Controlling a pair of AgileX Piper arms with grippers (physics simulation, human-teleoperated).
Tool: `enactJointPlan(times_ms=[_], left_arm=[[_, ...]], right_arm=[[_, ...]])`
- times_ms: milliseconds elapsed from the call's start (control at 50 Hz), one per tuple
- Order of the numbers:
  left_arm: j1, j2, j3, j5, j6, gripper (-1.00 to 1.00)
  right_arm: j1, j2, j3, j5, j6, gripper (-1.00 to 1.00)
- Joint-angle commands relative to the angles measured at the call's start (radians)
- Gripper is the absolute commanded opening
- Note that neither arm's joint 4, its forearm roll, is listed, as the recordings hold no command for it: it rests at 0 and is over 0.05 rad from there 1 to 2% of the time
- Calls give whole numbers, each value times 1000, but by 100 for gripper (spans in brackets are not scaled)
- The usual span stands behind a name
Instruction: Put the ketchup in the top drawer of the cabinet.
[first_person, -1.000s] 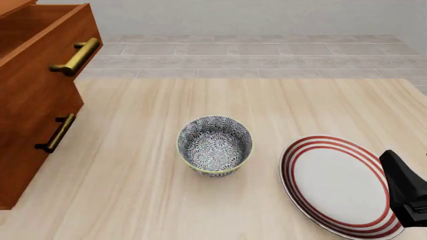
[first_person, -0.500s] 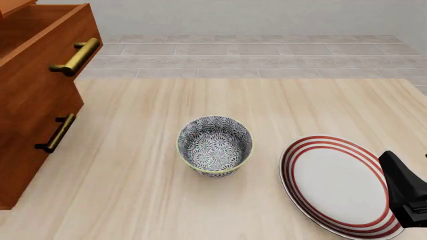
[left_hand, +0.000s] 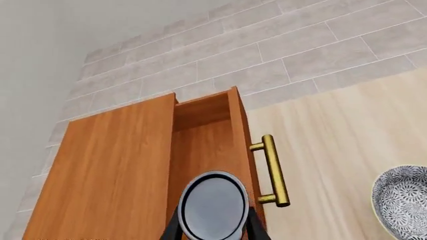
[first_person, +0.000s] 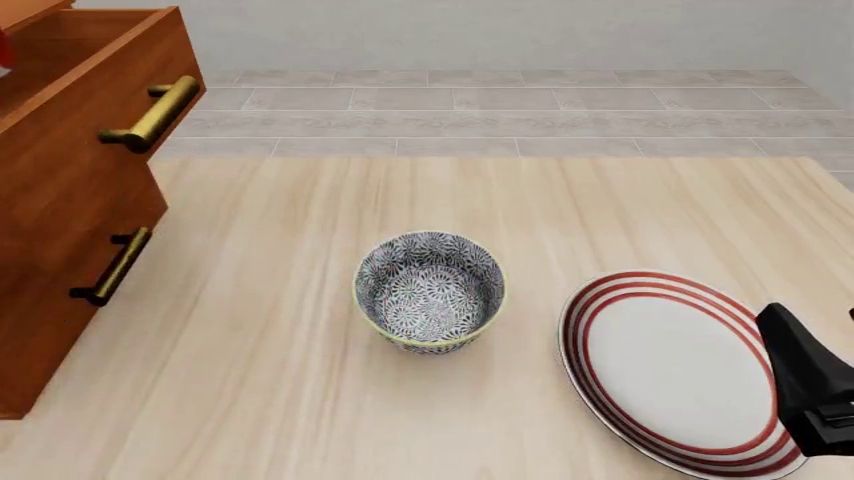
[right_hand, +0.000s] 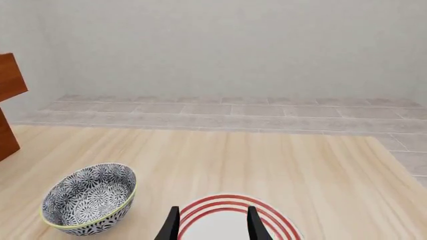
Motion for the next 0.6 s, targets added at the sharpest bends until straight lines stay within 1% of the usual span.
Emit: enactJointPlan(times_ms=[20, 160, 200, 240, 300, 320, 360, 420, 460, 500, 560, 600], left_arm=[[30, 13, 5, -20, 13, -100], [40, 8, 22, -32, 20, -100], [40, 11, 18, -28, 8, -100], [48, 10, 29, -36, 23, -100], [53, 13, 30, -35, 27, -100], [55, 18, 21, -31, 15, -100], [55, 17, 22, -32, 15, -100], [55, 13, 44, -44, 19, -100], [59, 10, 65, -58, 38, -100], [44, 11, 60, -50, 9, -100], [53, 16, 81, -72, 20, -100], [52, 20, 80, -72, 13, -100]], right_arm=[[0, 0, 0, 2, 0, 100], [2, 0, 0, 5, 0, 100], [1, 0, 0, 5, 0, 100], [1, 0, 0, 5, -1, 100], [3, 0, 0, 5, -1, 100], [4, 0, 0, 7, -2, 100], [5, 0, 0, 8, -3, 100], [5, 0, 0, 10, -3, 100], [4, 0, 0, 10, -3, 100], [3, 0, 0, 11, -3, 100], [5, 0, 0, 11, -3, 100], [5, 0, 0, 11, -4, 100]])
